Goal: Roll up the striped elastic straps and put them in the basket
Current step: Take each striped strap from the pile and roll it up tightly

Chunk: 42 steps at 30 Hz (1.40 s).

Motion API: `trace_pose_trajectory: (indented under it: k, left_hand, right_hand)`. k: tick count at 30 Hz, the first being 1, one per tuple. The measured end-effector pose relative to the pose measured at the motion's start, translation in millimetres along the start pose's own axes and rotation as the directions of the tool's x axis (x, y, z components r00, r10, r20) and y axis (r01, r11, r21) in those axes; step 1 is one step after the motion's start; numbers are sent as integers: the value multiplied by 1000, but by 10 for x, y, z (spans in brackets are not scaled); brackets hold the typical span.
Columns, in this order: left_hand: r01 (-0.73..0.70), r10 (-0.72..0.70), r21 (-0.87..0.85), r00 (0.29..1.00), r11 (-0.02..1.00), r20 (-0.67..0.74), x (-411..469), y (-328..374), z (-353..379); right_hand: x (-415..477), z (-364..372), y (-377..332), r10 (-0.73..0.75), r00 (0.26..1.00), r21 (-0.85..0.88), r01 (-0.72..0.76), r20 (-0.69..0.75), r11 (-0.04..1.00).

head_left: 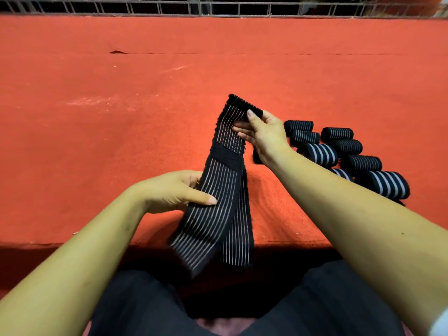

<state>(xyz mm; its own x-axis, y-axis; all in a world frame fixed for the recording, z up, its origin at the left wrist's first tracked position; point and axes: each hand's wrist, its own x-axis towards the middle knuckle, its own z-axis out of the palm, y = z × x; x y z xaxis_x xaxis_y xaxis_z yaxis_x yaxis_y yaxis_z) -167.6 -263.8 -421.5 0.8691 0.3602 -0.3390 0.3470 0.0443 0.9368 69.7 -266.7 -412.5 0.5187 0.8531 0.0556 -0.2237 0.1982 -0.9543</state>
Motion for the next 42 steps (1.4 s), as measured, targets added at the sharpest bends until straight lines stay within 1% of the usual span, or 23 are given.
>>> trace_pose_trajectory:
  k: [2,3,5,7,9,12,13,15,17,18,19,20,22,23,24,26,28,31,33,37,40,42]
  left_hand:
    - [-4,9,-126,999,992,38,36,-130,101]
    - [10,-3,-141,999,990,50,73,-231,146]
    - [58,-52,-104,997,993,56,156,-429,271]
    - [94,-93,-46,995,994,31,218,-554,380]
    - [117,-118,-43,993,992,-6,240,-548,431]
    - [169,-169,-28,986,985,-4,255,-501,424]
    - [194,-194,0,981,981,-12,262,-488,431]
    - [269,-265,146,963,952,-47,284,-444,441]
    - [346,-344,377,936,859,-77,289,-338,416]
    - [366,-351,468,928,804,-122,303,-278,385]
    - [372,-319,521,928,768,-193,327,-222,342]
    - [367,-254,530,927,764,-276,372,-200,278]
    - [315,-86,498,899,808,-429,495,-195,145]
    - [281,0,496,869,822,-494,578,-221,74]
    - [255,86,503,825,826,-559,667,-254,7]
    - [222,213,503,712,836,-669,853,-323,-120]
    - [183,259,465,630,866,-732,1033,-343,-221]
    - [139,270,416,570,899,-776,1304,-339,-360]
    - [142,260,397,554,907,-791,1474,-341,-463]
    - [154,246,394,566,906,-787,1748,-347,-621]
    - [139,305,464,587,875,-750,1881,-404,-696]
    - [129,339,508,604,852,-722,1944,-479,-759]
  right_hand:
    - [-9,-16,39,6,1000,-22,-6,-2,1000]
    - [-16,-26,61,9,1000,-46,-9,-1,999]
    - [-28,-56,111,17,1000,-121,-17,-1,992]
    - [-43,-83,167,25,1000,-207,-23,7,978]
    - [-42,-109,234,41,999,-281,-32,23,959]
    - [-18,-133,305,59,998,-348,-44,32,937]
    - [-7,-135,316,63,998,-362,-48,31,931]
    - [16,-133,334,79,997,-405,-61,27,912]
    - [37,-123,364,109,993,-483,-78,36,872]
    - [51,-111,383,127,991,-534,-81,49,841]
    - [65,-104,399,143,988,-584,-78,65,808]
    - [83,-95,421,152,985,-623,-72,76,779]
    - [137,-79,462,152,986,-668,-63,75,741]
    - [175,-74,483,143,987,-689,-58,67,722]
    - [217,-69,511,131,990,-712,-49,60,701]
    - [304,-67,585,108,993,-750,-35,48,661]
    - [371,-70,681,89,996,-763,-41,21,645]
    - [432,-60,830,56,997,-772,-76,-52,631]
    - [459,-56,916,27,993,-779,-106,-114,618]
    - [500,-67,1021,-26,984,-803,-130,-179,581]
    - [518,-54,1117,-83,974,-853,-141,-210,503]
    - [508,-42,1170,-138,970,-891,-119,-198,438]
